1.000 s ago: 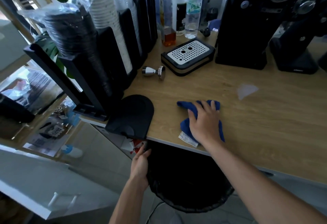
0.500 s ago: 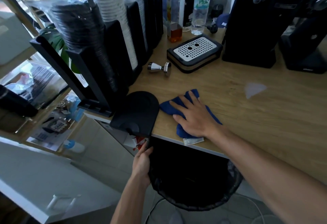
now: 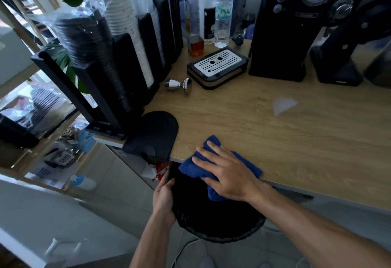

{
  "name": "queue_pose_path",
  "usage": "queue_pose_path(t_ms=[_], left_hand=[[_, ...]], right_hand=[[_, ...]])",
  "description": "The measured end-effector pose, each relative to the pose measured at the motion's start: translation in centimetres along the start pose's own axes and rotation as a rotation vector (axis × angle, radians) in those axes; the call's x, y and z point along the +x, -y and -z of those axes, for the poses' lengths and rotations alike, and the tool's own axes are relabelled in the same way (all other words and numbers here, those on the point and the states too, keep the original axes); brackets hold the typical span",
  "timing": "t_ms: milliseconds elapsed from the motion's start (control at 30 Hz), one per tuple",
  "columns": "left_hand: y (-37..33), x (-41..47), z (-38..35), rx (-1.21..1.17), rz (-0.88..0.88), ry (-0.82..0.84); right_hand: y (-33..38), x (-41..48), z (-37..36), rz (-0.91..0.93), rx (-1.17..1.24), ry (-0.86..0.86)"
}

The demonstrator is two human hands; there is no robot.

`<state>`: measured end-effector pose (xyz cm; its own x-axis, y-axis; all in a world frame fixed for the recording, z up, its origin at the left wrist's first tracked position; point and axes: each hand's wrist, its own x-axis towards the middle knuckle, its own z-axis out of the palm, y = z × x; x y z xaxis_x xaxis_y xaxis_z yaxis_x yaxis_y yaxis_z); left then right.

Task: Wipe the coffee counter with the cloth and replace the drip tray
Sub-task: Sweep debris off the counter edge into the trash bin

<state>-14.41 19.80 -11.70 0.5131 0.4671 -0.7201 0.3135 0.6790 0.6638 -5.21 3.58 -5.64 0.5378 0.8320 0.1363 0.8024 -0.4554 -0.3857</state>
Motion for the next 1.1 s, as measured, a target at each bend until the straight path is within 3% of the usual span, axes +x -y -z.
queue_pose_path(t_ms=[100, 200, 300, 367, 433, 533, 600, 700, 833, 1100], left_hand=[[-0.1, -0.3, -0.2, 0.011, -0.01, -0.009], [-0.2, -0.3, -0.4, 0.031, -0.016, 0.011], [-0.2, -0.3, -0.5, 0.061, -0.015, 0.011], [0.0, -0.3, -0.4, 0.081, -0.018, 0.014], [0.1, -0.4, -0.3, 0.084, -0.011, 0.015], [-0.1, -0.3, 0.1, 0.059, -0.014, 0.018], [-0.2, -0.1, 0.4, 0.051, -0.019, 0.016], [-0.1, -0.4, 0.8, 0.052, -0.023, 0.022], [0.1, -0.5, 0.8, 0.059, -0.017, 0.03], [0.2, -1.5, -0.9, 0.119, -0.035, 0.045]], right_hand=[[0.0, -2.1, -0.2, 0.03, 0.122, -0.127], [0.1, -2.0, 0.9, -0.096, 0.381, -0.326], [-0.3, 1.0, 2.3, -0.198, 0.365, -0.484], [-0.9, 3.7, 2.7, -0.278, 0.316, -0.419], [-1.5, 5.8, 2.1, -0.357, 0.194, -0.245], [-1.6, 6.9, 1.0, -0.342, -0.025, 0.019], [-1.7, 5.9, 1.2, -0.263, -0.034, 0.072], [-1.9, 2.6, 1.3, -0.112, 0.009, 0.082], [-1.7, -1.8, 0.4, 0.017, -0.014, -0.038], [-0.3, -7.8, -1.7, 0.016, -0.001, -0.181]])
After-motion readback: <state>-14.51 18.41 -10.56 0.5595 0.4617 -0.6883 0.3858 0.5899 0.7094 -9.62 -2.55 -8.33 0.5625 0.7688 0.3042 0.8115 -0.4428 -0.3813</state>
